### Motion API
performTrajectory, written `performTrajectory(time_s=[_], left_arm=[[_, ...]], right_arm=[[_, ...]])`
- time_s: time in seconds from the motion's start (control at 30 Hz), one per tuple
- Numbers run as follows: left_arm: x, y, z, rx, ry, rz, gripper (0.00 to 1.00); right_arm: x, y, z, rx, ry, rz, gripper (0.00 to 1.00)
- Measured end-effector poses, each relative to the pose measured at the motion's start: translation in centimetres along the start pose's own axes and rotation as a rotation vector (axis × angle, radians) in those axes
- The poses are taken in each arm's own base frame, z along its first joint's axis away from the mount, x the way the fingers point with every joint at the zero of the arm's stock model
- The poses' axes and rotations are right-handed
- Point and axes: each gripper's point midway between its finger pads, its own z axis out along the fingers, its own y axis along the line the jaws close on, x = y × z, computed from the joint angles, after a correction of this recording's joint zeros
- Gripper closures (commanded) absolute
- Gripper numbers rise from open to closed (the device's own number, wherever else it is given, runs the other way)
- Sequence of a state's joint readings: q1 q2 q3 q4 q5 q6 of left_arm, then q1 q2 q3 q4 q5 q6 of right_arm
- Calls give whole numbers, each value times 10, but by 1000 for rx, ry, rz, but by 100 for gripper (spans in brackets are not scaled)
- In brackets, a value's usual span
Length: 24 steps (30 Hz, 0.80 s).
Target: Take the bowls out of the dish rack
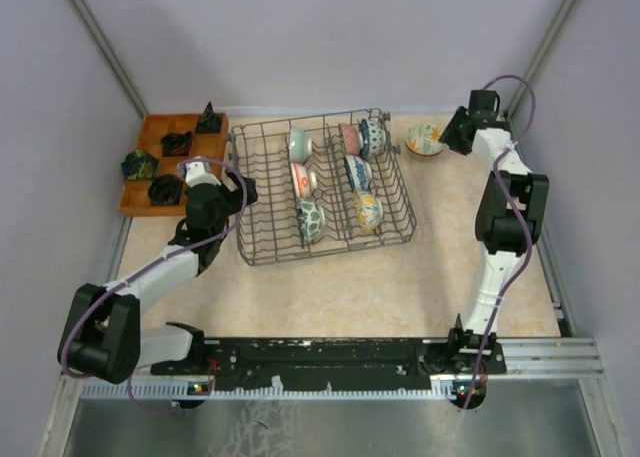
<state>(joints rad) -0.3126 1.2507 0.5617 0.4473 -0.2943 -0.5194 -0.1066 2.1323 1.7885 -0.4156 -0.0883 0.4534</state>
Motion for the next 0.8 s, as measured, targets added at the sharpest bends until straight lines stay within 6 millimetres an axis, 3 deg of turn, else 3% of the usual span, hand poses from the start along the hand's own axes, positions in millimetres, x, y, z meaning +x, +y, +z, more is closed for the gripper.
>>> performTrajectory(time_s=[0.23, 0.4, 0.53, 0.7, 0.8], left_arm=[[0, 0, 0, 1, -1, -1, 1], [-3, -1, -1, 5, -8, -3, 1], [-3, -2, -1, 5, -9, -4, 1], [-4, -2, -2, 6, -10, -4, 1], [-7, -3, -3, 8, -16, -6, 1]], right_arm=[[5, -7, -26, 57, -41, -29, 60], [-3, 9, -45, 97, -112, -125, 56], [6, 61, -61, 70, -165, -280, 48], [27, 153, -88, -8, -241, -502, 40], [20, 208, -106, -45, -325, -590, 37]])
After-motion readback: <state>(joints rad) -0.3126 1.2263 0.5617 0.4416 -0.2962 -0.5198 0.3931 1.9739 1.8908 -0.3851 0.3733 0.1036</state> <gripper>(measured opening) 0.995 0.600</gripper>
